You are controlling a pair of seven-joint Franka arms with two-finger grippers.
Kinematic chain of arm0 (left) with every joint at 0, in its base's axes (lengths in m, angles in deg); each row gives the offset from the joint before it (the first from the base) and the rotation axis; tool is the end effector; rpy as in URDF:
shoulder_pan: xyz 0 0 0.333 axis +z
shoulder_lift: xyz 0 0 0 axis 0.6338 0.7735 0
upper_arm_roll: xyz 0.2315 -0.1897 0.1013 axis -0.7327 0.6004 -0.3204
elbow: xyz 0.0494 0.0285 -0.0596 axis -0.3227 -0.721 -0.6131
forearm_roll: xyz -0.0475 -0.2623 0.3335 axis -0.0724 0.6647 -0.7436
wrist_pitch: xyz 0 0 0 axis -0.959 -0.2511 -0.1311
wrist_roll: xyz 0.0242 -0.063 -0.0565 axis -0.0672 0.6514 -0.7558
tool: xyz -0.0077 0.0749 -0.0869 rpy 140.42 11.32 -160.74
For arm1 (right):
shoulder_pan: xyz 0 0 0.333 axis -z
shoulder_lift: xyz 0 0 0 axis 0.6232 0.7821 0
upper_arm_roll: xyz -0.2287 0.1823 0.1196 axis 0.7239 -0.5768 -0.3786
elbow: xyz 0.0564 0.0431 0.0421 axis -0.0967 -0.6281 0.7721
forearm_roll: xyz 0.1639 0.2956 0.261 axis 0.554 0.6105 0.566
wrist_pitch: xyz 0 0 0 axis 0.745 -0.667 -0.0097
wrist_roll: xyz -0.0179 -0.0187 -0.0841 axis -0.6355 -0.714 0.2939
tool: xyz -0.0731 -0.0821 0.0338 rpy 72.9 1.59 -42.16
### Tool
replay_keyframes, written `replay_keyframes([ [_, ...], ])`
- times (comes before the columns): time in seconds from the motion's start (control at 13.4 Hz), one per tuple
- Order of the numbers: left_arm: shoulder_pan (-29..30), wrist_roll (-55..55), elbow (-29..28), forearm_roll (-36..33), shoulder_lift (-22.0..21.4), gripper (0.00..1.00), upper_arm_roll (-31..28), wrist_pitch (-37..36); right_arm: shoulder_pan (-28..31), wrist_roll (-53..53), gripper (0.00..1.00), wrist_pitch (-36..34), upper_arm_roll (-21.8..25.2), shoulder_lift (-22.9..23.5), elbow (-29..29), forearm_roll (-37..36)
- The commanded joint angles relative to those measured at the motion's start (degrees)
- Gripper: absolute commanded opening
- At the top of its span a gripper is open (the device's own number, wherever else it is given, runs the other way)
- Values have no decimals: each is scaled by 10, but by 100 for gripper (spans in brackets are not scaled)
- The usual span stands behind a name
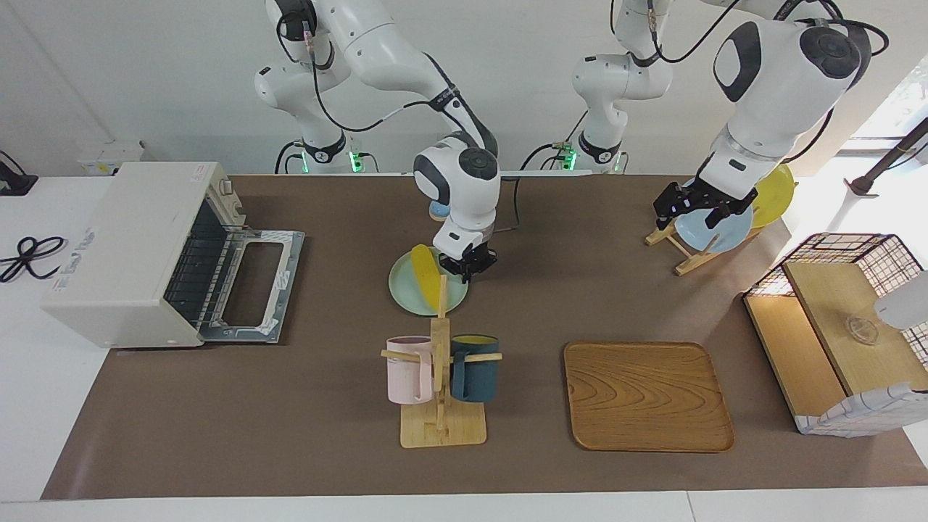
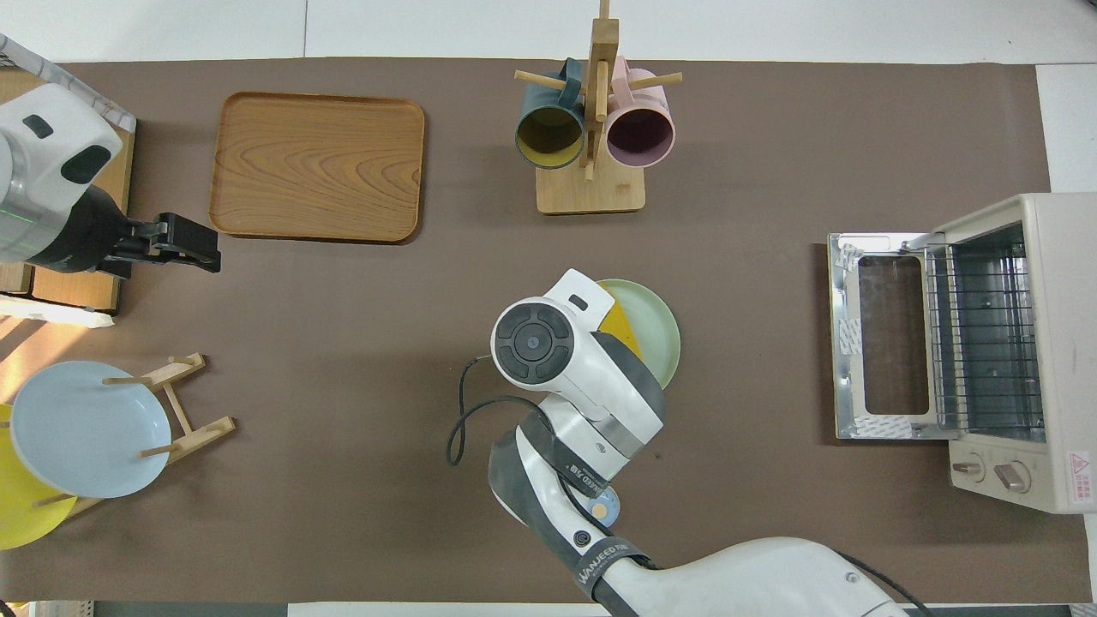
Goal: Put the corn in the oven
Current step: 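Lift the plate with the right gripper while the left gripper withdraws, then slide the plate into the oven with the right gripper and release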
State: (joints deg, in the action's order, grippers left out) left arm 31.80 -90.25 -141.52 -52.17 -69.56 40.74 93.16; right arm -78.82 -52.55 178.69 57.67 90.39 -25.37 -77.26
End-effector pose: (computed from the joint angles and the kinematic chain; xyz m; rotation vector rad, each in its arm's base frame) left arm 0.5938 -0.0885 0.5587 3.0938 -0.0403 -0.0821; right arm 0.5164 0.4150 0.2799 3.0367 0.1913 0.0696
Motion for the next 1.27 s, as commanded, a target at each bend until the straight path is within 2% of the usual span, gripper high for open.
replay_keyframes([
  [0.0, -3, 9, -3, -13, -20, 100, -1, -10, 7, -13, 0, -112, -3, 4, 82, -54],
  [0.15, -4, 30, 8, -19, -23, 100, -17, -14, 16, -41, 0, -179, -1, 5, 115, -77],
  [0.45, 27, 53, 13, -20, -23, 100, 3, -21, 86, -48, 0, -232, 4, -25, 92, -119],
  [0.6, 53, 58, 11, -20, -23, 100, 30, -19, 157, -66, 0, -225, 3, -60, 48, -119],
  [0.82, 45, 55, 15, -18, -22, 100, 28, -22, 271, -145, 0, -224, 2, -94, 14, -118],
  [1.19, 37, 54, 10, -21, -26, 100, 25, -34, 387, -255, 0, -224, 2, -134, -38, -114],
])
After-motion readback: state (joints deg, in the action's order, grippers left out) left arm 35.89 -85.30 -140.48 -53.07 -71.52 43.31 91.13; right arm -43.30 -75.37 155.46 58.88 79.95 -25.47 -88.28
